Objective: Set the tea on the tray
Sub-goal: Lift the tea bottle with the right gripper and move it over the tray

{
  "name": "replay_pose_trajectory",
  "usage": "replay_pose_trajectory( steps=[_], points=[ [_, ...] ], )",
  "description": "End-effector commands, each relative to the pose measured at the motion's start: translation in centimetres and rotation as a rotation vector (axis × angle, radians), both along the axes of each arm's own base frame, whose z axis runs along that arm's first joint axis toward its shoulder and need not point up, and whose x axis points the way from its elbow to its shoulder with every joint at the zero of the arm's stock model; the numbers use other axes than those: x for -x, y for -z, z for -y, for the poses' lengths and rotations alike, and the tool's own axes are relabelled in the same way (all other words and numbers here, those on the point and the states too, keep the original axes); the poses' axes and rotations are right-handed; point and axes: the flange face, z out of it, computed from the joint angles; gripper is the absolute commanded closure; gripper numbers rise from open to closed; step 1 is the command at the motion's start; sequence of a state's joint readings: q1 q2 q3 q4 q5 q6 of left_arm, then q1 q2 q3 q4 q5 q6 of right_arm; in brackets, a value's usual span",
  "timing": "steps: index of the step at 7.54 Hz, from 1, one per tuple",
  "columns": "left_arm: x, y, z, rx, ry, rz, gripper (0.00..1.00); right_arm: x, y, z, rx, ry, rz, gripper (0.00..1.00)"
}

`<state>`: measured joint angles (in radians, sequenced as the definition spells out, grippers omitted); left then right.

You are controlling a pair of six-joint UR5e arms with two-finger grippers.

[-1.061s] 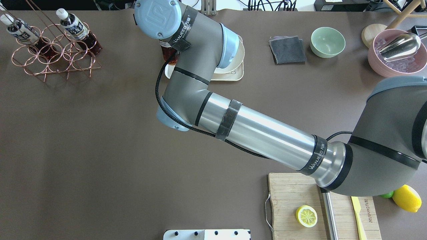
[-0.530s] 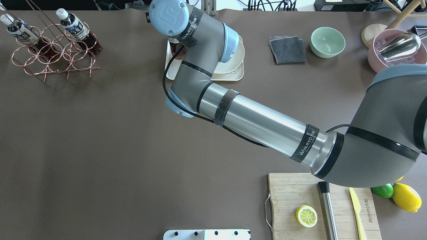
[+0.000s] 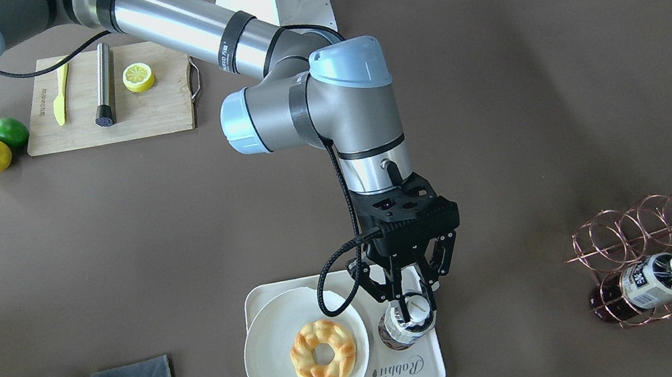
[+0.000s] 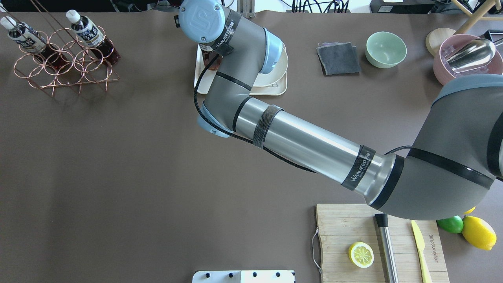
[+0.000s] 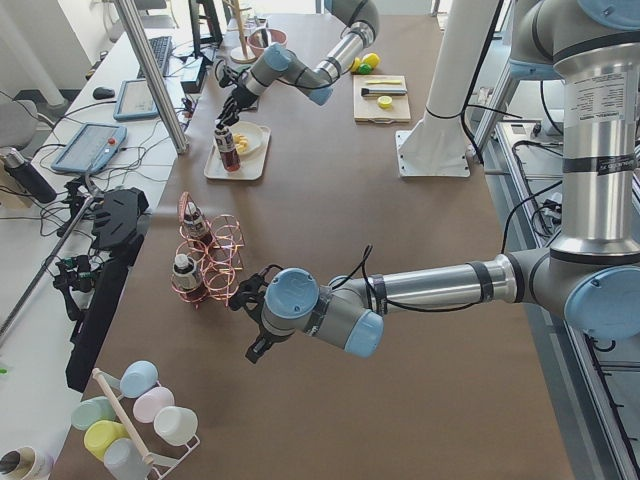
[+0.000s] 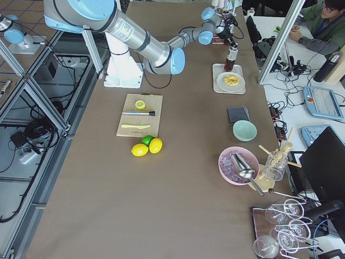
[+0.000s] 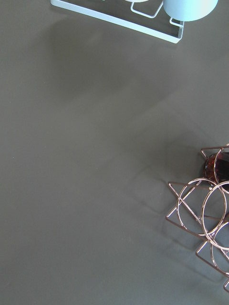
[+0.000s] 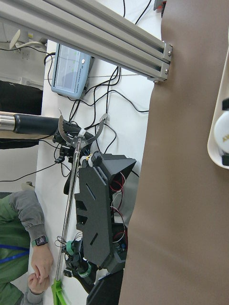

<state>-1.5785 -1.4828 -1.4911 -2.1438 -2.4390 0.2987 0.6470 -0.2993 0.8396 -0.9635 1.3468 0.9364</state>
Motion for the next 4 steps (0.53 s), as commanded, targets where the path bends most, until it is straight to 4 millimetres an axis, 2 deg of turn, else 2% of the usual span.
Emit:
replay_pose_trajectory(
  steps=[1, 4],
  points=[
    [0.00, 0.01, 0.02, 0.000, 0.000, 0.000, 0.02, 0.56, -0.53, -0.51, -0.006, 0.006, 0.005, 1.00],
    [0.00, 0.11, 0.04, -0.003, 0.000, 0.000, 0.02, 0.73, -0.61, -0.68, -0.009, 0.007, 0.006, 1.00]
  ],
)
